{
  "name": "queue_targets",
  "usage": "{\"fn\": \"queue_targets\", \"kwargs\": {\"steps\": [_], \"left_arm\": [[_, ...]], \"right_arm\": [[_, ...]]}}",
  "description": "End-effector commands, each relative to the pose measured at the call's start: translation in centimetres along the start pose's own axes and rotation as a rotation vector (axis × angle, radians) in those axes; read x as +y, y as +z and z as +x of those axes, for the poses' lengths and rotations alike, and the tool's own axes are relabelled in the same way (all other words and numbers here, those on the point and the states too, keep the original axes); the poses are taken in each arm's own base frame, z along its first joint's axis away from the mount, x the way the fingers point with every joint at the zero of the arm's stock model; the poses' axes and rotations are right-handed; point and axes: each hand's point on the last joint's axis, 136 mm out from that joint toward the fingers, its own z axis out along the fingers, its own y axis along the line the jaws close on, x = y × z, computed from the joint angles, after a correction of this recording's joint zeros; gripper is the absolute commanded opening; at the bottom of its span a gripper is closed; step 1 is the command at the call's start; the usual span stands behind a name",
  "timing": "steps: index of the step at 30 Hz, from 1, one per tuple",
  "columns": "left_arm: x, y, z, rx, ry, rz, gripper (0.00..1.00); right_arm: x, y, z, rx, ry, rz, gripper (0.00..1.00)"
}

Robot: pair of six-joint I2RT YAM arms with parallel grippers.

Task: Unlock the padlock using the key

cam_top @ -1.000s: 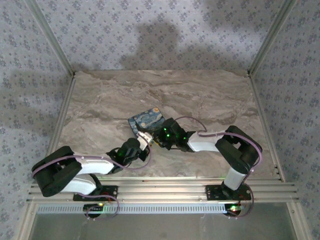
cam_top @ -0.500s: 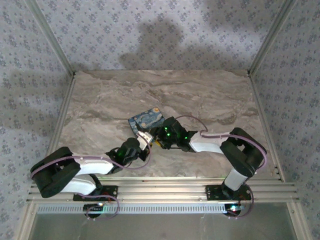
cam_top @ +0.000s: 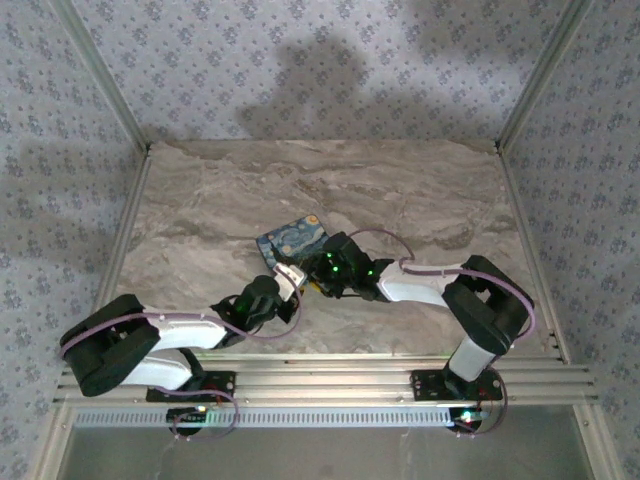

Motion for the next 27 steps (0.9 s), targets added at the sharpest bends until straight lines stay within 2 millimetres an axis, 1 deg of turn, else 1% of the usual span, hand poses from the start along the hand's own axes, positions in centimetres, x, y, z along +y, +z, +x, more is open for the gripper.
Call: {"fn": "queue_targets", "kwargs": {"steps": [1, 10, 18, 19, 24, 27], "left_arm": [[-0.4, 0.0, -1.2, -0.017, 0.027, 0.006, 0.00], [-0.8, 0.0, -1.3, -0.018, 0.053, 0.005, 0.00], [-1.0, 0.0, -1.4, -0.017, 0.071, 0.009, 0.00], [-1.1, -0.1, -1.5, -0.022, 0.072, 0.008, 0.00], [-0.9, -0.9, -2.0, -0.050, 0.062, 0.004, 0.00], [-0.7, -1.5, -2.3, -0.057, 0.053, 0.001, 0.11]], "right_arm": [[0.5, 0.4, 0.0, -0.006, -0.030, 0.012, 0.44], [-0.1, 0.8, 0.1, 0.004, -0.039, 0.039, 0.26], [-0.5, 0.8, 0.1, 0.005, -0.046, 0.049, 0.02], [-0.6, 0.7, 0.1, 0.003, -0.049, 0.048, 0.00], [-0.2, -0.1, -0.4, -0.022, -0.099, 0.019, 0.00], [0.4, -1.0, -0.9, -0.041, -0.170, -0.036, 0.00]]}}
